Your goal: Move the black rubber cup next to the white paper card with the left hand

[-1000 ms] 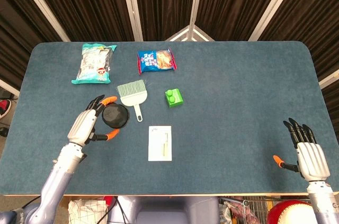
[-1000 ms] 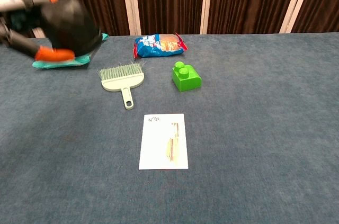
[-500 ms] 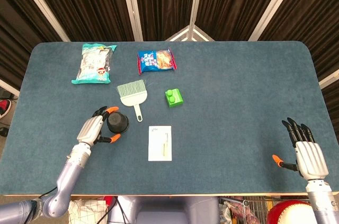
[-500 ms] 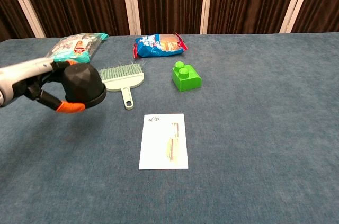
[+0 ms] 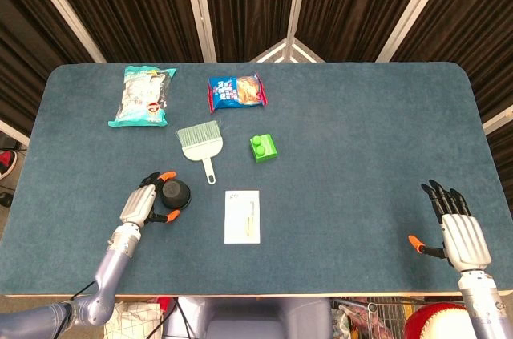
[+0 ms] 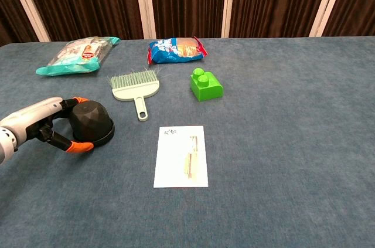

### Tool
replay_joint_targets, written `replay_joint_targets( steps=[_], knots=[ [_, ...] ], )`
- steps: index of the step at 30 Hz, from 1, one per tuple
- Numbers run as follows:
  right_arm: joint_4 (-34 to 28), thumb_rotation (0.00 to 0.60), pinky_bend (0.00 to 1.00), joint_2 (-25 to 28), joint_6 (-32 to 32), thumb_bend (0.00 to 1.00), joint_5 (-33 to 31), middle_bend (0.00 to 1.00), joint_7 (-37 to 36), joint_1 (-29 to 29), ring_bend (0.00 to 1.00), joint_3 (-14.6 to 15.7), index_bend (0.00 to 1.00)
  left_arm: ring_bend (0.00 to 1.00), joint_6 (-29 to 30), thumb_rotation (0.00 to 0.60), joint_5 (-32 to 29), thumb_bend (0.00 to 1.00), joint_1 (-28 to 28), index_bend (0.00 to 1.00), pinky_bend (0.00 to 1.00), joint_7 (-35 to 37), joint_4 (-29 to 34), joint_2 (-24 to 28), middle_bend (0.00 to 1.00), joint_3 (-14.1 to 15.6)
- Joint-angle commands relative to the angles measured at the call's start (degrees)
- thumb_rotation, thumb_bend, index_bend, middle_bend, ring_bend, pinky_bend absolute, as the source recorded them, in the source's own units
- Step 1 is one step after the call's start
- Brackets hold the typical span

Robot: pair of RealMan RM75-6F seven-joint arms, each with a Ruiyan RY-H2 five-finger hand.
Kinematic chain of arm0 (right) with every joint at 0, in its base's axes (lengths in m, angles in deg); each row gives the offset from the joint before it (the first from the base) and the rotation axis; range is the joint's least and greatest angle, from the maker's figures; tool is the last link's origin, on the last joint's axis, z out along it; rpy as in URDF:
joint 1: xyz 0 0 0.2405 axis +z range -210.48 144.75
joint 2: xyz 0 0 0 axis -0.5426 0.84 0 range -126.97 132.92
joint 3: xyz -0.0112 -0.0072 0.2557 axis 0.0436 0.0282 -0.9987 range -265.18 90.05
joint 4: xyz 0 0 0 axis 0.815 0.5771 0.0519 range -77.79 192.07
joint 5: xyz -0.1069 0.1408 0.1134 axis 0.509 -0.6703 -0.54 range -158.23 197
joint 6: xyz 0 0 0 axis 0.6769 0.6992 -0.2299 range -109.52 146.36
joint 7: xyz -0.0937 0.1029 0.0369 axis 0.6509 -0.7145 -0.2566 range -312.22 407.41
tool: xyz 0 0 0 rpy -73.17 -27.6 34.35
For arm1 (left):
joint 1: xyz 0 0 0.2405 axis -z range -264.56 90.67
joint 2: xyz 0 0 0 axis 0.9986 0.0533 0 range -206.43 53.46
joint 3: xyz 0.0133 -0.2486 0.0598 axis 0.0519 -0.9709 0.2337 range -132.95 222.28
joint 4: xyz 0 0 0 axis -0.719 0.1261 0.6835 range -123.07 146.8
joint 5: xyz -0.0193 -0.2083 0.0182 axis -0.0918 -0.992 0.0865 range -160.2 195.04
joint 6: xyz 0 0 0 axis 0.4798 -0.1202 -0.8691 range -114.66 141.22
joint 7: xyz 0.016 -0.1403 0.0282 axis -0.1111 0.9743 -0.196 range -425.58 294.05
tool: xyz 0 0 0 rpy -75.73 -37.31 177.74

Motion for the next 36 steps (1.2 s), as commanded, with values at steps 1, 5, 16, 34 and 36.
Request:
replay_joint_targets(
  steps=[1,5,16,34,36],
  knots=[
    [-0.1,0.600,0.04,0.0,0.3,0.22,0.2,0.04,0.1,-0.2,0.11,0.1,0.08,0.00,0.6,0.600,1.1,0.60,-0.3,0.17,0.00,0.2,-0.1,0.0,0.26,0.0],
    [0.0,0.600,0.04,0.0,0.1,0.22,0.1,0.04,-0.2,-0.1,0.11,0.2,0.08,0.00,-0.1,0.600,1.6,0.59,-0.4,0.17,0.00,0.0,0.2,0.5,0.08,0.3],
    [-0.1,0.600,0.04,0.2,-0.7,0.22,-0.4,0.04,-0.3,0.2,0.11,0.1,0.08,0.00,-0.8,0.600,2.4,0.57,-0.5,0.16,0.00,-1.6,3.3,3.1,0.00,0.5],
    [-0.6,0.600,0.04,0.6,-0.8,0.22,-0.5,0.04,-0.4,0.1,0.11,0.3,0.08,0.00,2.9,0.600,3.0,0.59,-0.8,0.17,0.00,-1.3,6.8,2.7,0.12,-2.5],
    [-0.5,0.600,0.04,0.4,-0.8,0.22,-0.5,0.04,-0.4,0.2,0.11,0.3,0.08,0.00,3.7,0.600,4.3,0.60,-0.6,0.19,0.00,0.3,6.7,2.0,0.16,-3.3]
  ],
)
